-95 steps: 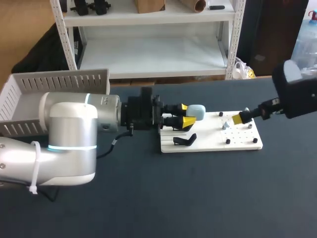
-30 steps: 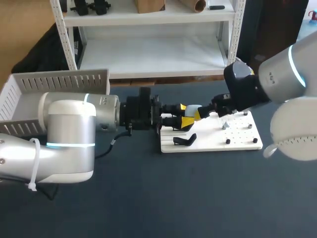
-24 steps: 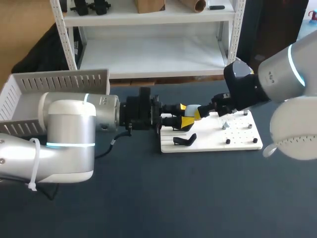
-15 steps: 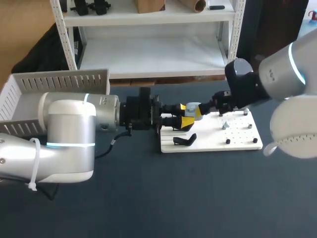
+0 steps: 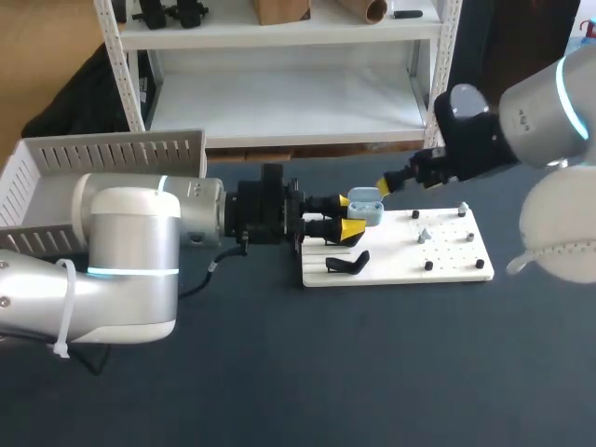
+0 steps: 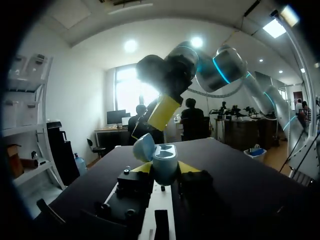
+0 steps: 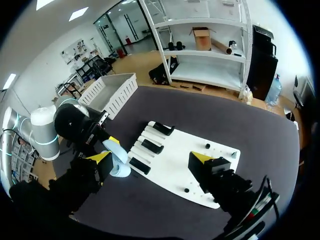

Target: Pick up each earbud case from the left stands, insert the matching earbuds, close the lid, and place the case in the box.

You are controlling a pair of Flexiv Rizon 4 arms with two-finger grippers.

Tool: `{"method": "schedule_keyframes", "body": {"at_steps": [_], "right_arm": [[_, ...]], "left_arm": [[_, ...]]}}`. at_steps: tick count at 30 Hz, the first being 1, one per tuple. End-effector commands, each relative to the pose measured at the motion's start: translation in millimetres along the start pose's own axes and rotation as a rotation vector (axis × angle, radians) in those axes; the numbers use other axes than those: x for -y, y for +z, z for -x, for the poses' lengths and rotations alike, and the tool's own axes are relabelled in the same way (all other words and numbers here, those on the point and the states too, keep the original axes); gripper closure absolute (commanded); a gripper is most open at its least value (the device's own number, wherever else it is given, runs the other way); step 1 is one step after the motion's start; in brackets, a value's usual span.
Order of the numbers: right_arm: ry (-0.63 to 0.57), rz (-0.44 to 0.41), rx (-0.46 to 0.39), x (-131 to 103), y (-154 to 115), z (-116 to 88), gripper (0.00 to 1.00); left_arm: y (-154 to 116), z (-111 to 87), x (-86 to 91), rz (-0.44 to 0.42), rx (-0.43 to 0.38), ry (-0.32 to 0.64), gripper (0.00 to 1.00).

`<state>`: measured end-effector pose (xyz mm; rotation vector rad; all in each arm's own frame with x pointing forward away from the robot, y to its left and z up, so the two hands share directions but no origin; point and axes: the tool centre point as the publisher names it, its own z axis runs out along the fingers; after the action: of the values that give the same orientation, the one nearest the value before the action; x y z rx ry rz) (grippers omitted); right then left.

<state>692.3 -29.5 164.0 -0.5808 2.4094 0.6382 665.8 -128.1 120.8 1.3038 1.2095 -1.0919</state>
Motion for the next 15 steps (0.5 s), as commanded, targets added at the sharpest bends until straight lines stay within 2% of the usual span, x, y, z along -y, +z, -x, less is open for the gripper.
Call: {"method": "schedule_keyframes", "body": {"at_steps": [1, 5, 9, 15], "right_arm": [[-0.008, -0.156, 0.012, 18.0, -20.8, -7.8, 0.0], [-0.015, -0.27, -0.009, 48.4, -28.7, -10.2, 0.0], [-0.053, -0.409, -0.068, 77.1, -29.6, -15.8, 0.0], [-0.075, -0.514, -0.162, 107.5, -19.1, -26.7, 0.0]], "left_arm": [[0.0, -0.9, 0.4, 0.004, 0.004, 0.002, 1.0], [0.0, -0.9, 0.4, 0.004, 0.004, 0.002, 1.0], [0.0, -0.9, 0.4, 0.004, 0.004, 0.002, 1.0], [0.0, -0.9, 0.4, 0.004, 0.004, 0.002, 1.0]]}}
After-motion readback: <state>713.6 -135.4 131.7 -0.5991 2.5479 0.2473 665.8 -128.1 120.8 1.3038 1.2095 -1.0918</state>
